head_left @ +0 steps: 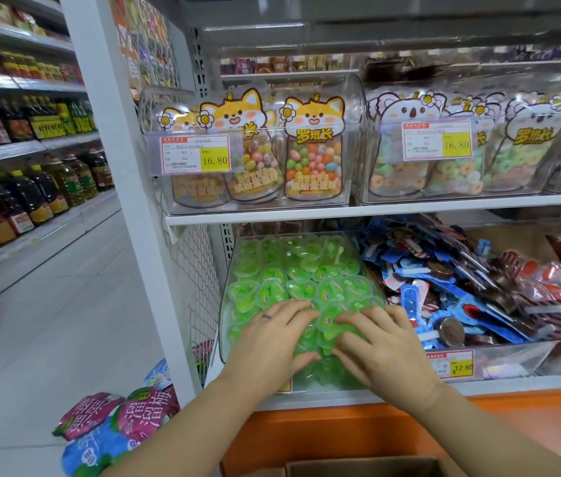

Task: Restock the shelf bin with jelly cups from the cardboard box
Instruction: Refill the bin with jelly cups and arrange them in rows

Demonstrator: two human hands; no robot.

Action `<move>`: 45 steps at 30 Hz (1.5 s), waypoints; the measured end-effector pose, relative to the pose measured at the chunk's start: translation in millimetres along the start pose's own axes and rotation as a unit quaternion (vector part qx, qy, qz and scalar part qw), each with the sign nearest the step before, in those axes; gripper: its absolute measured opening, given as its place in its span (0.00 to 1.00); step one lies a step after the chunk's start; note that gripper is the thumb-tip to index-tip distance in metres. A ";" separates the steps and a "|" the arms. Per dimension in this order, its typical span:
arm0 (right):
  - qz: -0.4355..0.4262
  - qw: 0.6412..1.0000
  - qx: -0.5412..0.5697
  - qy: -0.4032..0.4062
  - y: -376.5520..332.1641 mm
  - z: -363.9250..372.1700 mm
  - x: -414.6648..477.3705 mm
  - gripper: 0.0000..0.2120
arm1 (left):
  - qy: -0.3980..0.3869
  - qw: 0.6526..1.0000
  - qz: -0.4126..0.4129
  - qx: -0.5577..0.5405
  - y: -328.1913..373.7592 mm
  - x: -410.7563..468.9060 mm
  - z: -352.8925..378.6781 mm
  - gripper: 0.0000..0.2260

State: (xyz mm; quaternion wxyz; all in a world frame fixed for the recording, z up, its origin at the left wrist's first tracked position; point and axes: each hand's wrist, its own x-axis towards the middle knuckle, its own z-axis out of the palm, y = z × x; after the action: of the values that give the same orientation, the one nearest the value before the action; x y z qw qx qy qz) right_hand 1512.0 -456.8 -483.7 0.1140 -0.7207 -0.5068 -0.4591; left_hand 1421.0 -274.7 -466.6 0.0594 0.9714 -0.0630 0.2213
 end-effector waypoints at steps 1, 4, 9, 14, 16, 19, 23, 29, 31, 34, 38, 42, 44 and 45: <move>0.006 1.000 0.009 0.006 0.2 -0.5 -0.1 0.06 | 0.003 1.000 0.001 0.007 -0.7 -0.1 0.5 0.28; 0.027 0.999 0.020 0.020 2.0 1.9 0.0 0.06 | 0.014 1.000 0.006 0.018 -0.5 -0.5 1.0 0.29; 0.039 0.999 0.018 0.014 4.8 1.6 5.8 0.08 | 0.009 1.000 0.004 0.024 -0.5 -0.5 1.1 0.29; 0.053 0.998 0.029 0.011 4.4 -1.4 7.2 0.06 | 0.029 0.999 0.011 0.022 -1.2 -1.0 2.4 0.29; 0.056 0.998 0.035 0.007 2.9 -3.4 6.0 0.06 | 0.032 0.999 0.011 0.021 -1.1 -1.9 2.1 0.29; 0.063 0.997 0.043 -0.008 1.6 -6.8 5.1 0.07 | 0.041 0.999 0.015 0.023 -1.0 -2.0 1.3 0.28; 0.066 0.996 0.054 -0.022 1.3 -11.4 4.4 0.08 | 0.052 0.998 0.011 0.024 1.6 -2.8 -0.1 0.27; 0.094 0.992 0.083 -0.022 3.2 -17.2 10.7 0.10 | 0.082 0.996 -0.008 -0.017 5.4 -1.2 -6.6 0.20; 0.105 0.990 0.096 -0.014 6.1 -18.5 16.2 0.11 | 0.091 0.995 -0.025 -0.032 3.0 4.5 -9.3 0.18; 0.176 0.977 0.120 -0.008 20.6 -16.3 35.6 0.11 | 0.082 0.989 -0.094 -0.081 -5.7 25.9 -19.0 0.14; 0.296 0.942 0.092 -0.130 48.7 6.2 72.3 0.14 | 0.040 0.981 -0.182 -0.053 -13.7 70.4 -26.9 0.17; 0.343 0.897 0.078 -0.269 62.0 36.2 92.8 0.23 | -0.040 0.966 -0.256 -0.009 -20.7 108.8 -16.3 0.23; 0.331 0.895 0.080 -0.289 63.5 47.1 95.3 0.28 | -0.061 0.963 -0.260 -0.025 -22.9 116.7 -10.7 0.24; 0.327 0.895 0.081 -0.291 64.1 51.7 95.5 0.30 | -0.061 0.963 -0.259 -0.039 -23.8 119.3 -8.5 0.24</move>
State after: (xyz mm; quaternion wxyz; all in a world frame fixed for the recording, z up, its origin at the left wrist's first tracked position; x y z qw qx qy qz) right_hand 1599.9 -393.9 -418.8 0.1628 -0.9356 -0.2882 -0.1227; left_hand 1527.6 -261.5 -408.9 0.1482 0.9631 0.1791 0.1359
